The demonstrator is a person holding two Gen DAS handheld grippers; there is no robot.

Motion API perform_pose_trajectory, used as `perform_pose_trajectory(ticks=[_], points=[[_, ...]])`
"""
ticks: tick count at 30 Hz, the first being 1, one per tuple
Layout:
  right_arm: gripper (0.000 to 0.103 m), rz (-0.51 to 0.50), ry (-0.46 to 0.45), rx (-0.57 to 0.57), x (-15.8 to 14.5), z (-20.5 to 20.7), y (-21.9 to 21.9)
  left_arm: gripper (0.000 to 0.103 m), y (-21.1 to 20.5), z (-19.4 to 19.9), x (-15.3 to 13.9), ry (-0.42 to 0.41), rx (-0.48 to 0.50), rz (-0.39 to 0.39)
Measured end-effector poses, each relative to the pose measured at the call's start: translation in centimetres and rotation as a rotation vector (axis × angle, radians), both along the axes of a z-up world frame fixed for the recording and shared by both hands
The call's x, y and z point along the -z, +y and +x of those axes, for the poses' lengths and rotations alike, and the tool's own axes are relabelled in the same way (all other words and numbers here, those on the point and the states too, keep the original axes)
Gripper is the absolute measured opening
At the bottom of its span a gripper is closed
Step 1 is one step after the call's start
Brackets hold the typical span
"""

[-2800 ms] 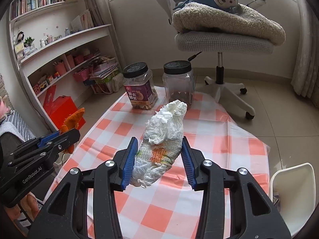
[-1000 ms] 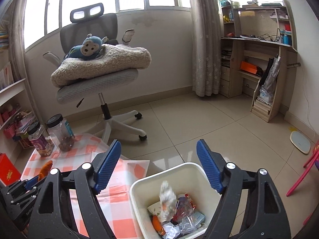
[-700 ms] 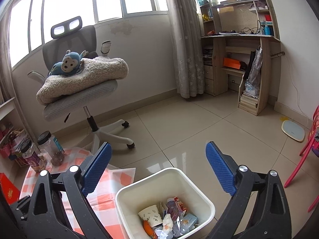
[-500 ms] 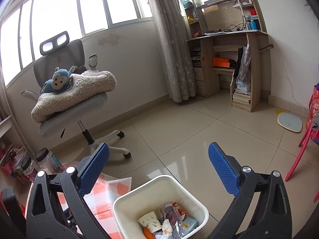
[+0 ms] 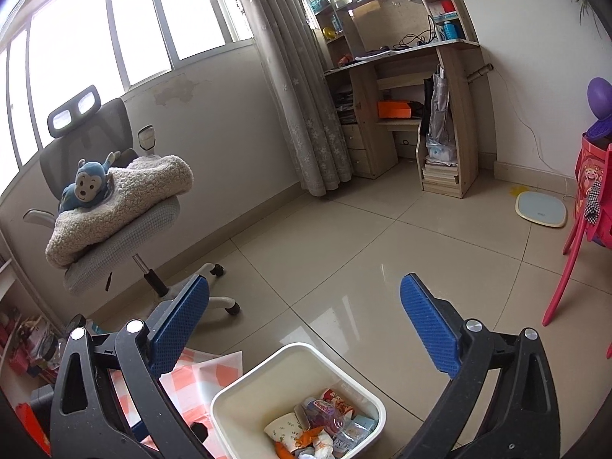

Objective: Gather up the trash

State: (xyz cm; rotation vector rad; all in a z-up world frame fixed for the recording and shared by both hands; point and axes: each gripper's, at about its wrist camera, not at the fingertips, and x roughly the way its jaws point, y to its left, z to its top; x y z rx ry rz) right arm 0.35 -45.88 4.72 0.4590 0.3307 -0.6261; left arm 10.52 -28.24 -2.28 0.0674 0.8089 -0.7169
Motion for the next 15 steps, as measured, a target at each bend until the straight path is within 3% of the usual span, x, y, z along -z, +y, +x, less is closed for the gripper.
perform_pose_trajectory(ticks=[4,7,11,13,15], points=[[0.096,-0.072,0.008,0.001,-0.5,0.3,2.1,0.094,2.4,-0.5,-2.1,-0.133,-0.077,0.051],[0.096,-0.15,0.028,-0.001,-0.7,1.0,4.5,0.096,4.7,-2.2,-4.2,-0.352,-0.168,0.111],[0.096,-0.236,0.041,-0.022,-1.0,1.8,7.5,0.096,8.7,-3.8,-6.6,-0.562,-0.354,0.091],[0.096,-0.271,0.041,-0.042,-1.1,2.0,9.2,0.096,10.3,-3.3,-7.2,-0.559,-0.461,0.132],[0.096,-0.294,0.036,-0.083,-1.3,2.3,10.8,0.096,11.6,-2.2,-7.4,-0.494,-0.538,0.181]])
